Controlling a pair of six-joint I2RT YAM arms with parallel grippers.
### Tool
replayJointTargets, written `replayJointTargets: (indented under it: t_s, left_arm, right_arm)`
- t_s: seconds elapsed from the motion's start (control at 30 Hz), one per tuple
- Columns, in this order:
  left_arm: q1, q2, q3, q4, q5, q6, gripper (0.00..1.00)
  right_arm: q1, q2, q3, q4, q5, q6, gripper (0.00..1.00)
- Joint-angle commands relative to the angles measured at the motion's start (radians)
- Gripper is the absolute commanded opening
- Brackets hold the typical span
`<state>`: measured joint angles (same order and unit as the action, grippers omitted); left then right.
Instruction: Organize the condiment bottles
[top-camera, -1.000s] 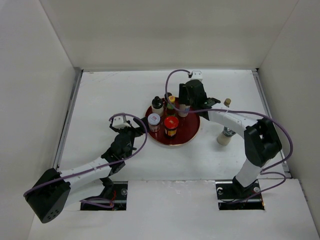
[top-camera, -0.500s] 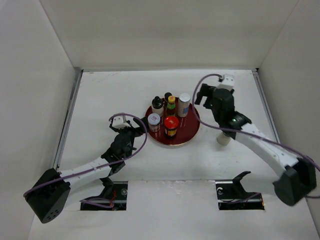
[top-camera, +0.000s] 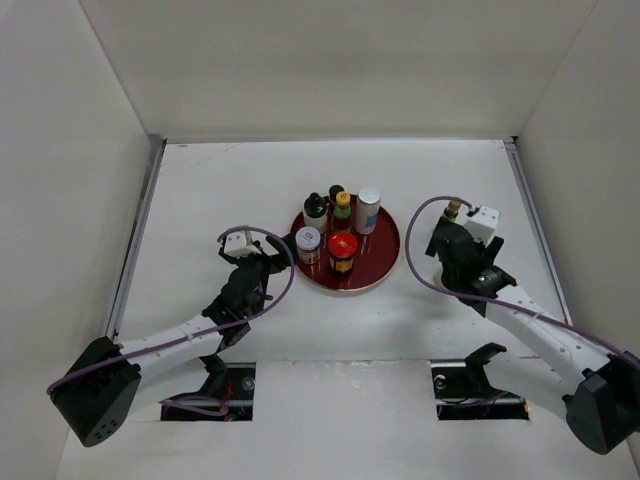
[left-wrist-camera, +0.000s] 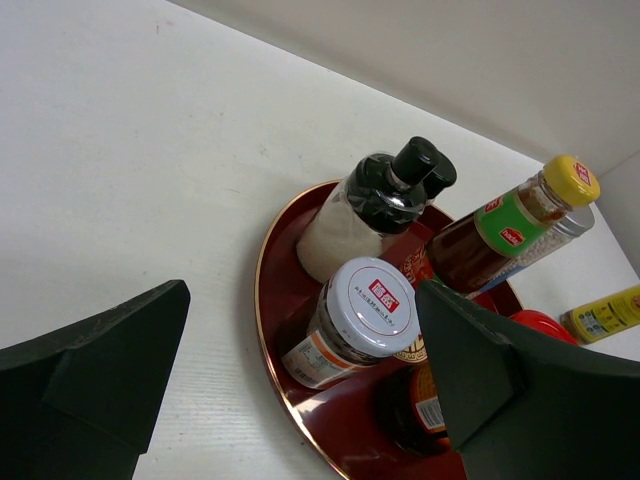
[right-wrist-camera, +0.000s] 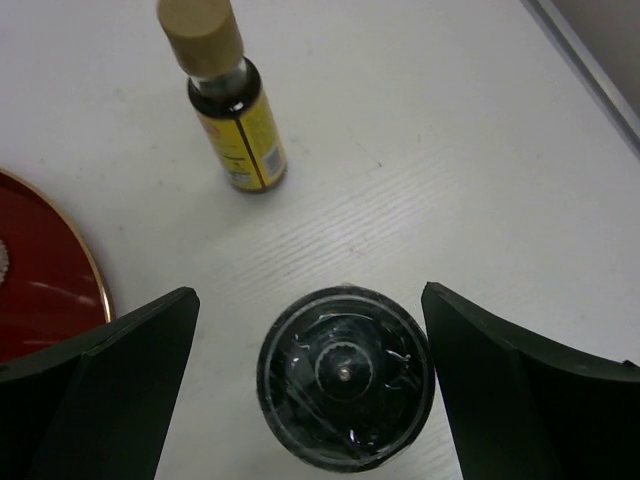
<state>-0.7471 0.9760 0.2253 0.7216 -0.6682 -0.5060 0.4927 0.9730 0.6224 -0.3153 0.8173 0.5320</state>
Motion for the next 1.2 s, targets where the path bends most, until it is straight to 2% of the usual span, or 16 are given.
replayJointTargets:
  t_s: [0.0, 0.23, 0.37, 0.47, 0.6, 0.77, 0.87, 1.17]
  left_arm:
    - [0.002, -0.017, 0.003, 0.045, 0.010, -0.014, 1.00]
    - [0.002, 0.012, 0.009, 0.047, 0.015, -0.023, 1.00]
    - [0.002, 0.016, 0.011, 0.047, 0.018, -0.026, 1.00]
    - [0.002, 0.013, 0.011, 0.047, 0.018, -0.026, 1.00]
    - [0.002, 0.015, 0.011, 0.047, 0.018, -0.026, 1.00]
    - [0.001, 0.023, 0.013, 0.047, 0.018, -0.026, 1.00]
    - [0.002, 0.016, 0.011, 0.047, 0.018, -0.026, 1.00]
    - [0.004, 0.004, 0.008, 0.044, 0.018, -0.026, 1.00]
  right_arm:
    - [0.010, -0.013, -0.013, -0.031, 0.031, 0.071, 1.00]
    - [-0.009, -0.023, -0.061, -0.008, -0.016, 0.103, 0.99]
    - [-0.021, -0.040, -0.066, 0.057, -0.021, 0.079, 0.66]
    - [0.037, -0.101, -0.067, 0.134, 0.006, 0.037, 0.57]
    - [0.147, -0.105, -0.017, 0.209, 0.008, -0.021, 0.57]
    - [0.250, 0.038, 0.060, 0.367, -0.114, -0.041, 0.59]
    - [0.257, 0.154, 0.112, 0.455, -0.156, -0.069, 0.59]
    - [0.241, 0.404, 0.252, 0.527, -0.142, -0.178, 0.60]
